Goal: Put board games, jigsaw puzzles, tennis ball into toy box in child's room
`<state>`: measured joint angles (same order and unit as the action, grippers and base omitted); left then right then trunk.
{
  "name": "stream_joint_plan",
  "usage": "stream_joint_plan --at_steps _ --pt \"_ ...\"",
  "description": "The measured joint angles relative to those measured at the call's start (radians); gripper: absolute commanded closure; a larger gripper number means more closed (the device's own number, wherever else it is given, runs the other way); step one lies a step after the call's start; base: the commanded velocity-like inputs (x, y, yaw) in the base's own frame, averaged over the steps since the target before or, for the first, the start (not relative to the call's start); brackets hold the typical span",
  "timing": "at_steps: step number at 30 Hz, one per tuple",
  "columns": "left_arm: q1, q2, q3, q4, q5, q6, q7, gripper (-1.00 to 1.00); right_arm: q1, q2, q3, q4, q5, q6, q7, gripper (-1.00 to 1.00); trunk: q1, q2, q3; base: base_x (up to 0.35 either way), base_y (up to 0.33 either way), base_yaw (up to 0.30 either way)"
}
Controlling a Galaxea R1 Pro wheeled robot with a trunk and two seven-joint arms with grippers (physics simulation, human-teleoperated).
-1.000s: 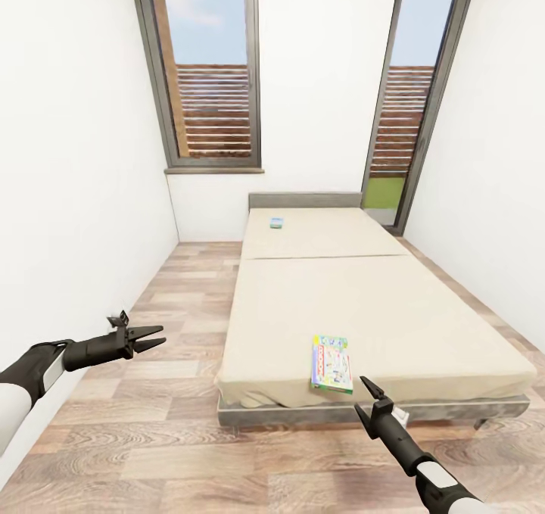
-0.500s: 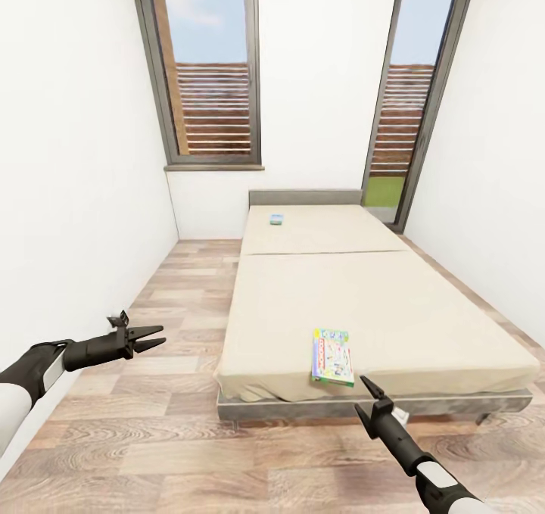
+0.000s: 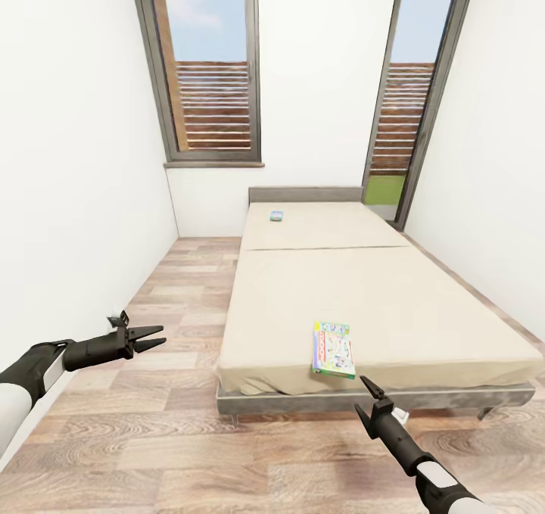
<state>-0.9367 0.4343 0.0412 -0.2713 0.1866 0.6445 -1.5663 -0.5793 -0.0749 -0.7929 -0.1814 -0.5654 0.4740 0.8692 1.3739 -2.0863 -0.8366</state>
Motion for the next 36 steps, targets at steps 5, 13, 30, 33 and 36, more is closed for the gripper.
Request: stream_joint_plan --at_steps 5,13,30,33,36 --pt "0.000 0.000 0.000 0.000 0.000 0.000 0.000 -1.00 0.000 0.000 0.000 0.000 0.000 0.000 0.000 -1.00 0.019 -0.035 -0.016 0.000 0.000 0.000" --pt "0.000 0.000 0.000 0.000 0.000 0.000 0.000 -1.00 0.000 0.000 0.000 0.000 0.000 0.000 0.000 -1.00 0.050 -0.091 -0.041 0.000 0.000 0.000" --pt "0.000 0.001 0.002 0.000 0.001 0.000 0.000 -1.00 0.000 0.000 0.000 0.000 0.000 0.000 0.000 -1.00 0.050 -0.091 -0.041 0.067 0.021 0.000" --pt "0.000 0.001 0.002 0.000 0.001 0.000 0.000 -1.00 0.000 0.000 0.000 0.000 0.000 0.000 0.000 -1.00 0.049 -0.091 -0.041 0.272 0.105 0.000" --pt "0.000 0.000 0.002 0.000 0.001 0.000 0.000 -1.00 0.000 0.000 0.000 0.000 0.000 0.000 0.000 -1.00 0.049 -0.091 -0.041 0.277 0.110 0.000"
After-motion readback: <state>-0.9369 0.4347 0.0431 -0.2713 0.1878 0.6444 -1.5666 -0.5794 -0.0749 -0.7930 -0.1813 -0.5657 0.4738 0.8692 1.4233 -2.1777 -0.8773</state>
